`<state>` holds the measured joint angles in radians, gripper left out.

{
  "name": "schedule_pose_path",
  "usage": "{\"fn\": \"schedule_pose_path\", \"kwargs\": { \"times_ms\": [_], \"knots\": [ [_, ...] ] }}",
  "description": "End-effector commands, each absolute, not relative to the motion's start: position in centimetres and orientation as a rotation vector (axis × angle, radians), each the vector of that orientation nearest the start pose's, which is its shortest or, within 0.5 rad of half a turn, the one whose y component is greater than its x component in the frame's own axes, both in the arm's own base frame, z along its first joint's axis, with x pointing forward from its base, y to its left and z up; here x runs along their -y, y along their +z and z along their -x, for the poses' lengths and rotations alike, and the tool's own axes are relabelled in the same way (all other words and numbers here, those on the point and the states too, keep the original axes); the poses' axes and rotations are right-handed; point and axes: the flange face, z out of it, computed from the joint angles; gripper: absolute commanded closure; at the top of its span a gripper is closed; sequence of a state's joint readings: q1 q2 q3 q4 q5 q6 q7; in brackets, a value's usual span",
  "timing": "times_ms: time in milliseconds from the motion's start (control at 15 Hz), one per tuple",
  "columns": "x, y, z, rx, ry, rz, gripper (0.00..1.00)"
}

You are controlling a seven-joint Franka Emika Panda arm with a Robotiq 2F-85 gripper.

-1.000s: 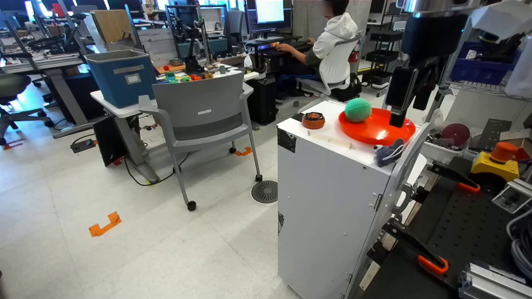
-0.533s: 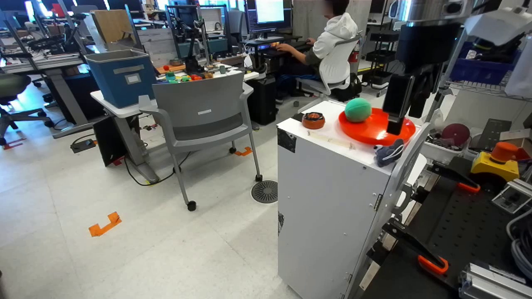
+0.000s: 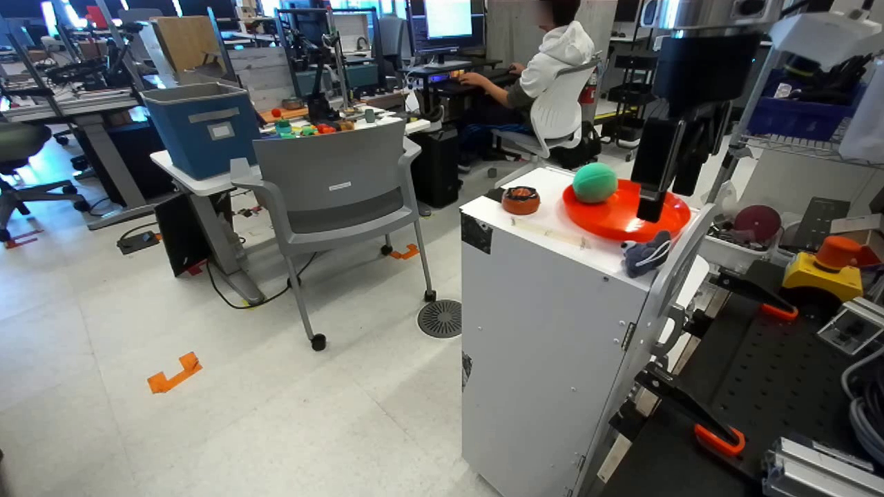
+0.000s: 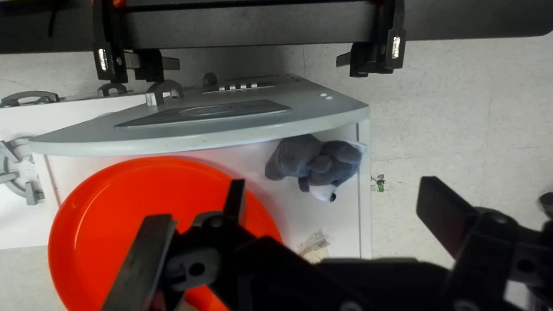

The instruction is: Pick up the grey bear and put it on the red plate

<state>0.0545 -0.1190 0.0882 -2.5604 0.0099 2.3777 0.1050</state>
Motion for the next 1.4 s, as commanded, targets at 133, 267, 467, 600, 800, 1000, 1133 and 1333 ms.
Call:
{"fn": "schedule_pose_path", "kwargs": {
  "times_ms": [133,267,467,600,800,1000,1133,1333],
  "knots": [
    [-6.2,30.4,-43.5,0.082,0.113,3.146,0.0],
    [-6.2,30.4,-43.5,0.094,0.118,3.152,0.0],
    [-6.2,30.4,-43.5,0.097,0.123,3.155,0.0],
    [-6.1,30.4,-43.4,0.097,0.124,3.158,0.0],
    [-6.4,30.3,-43.0,0.112,0.114,3.189,0.0],
    [-6.5,30.2,-42.8,0.149,0.115,3.213,0.0],
    [-6.7,30.0,-42.5,0.172,0.116,3.223,0.0],
    [-6.9,29.9,-42.4,0.185,0.121,3.223,0.0]
  ]
}}
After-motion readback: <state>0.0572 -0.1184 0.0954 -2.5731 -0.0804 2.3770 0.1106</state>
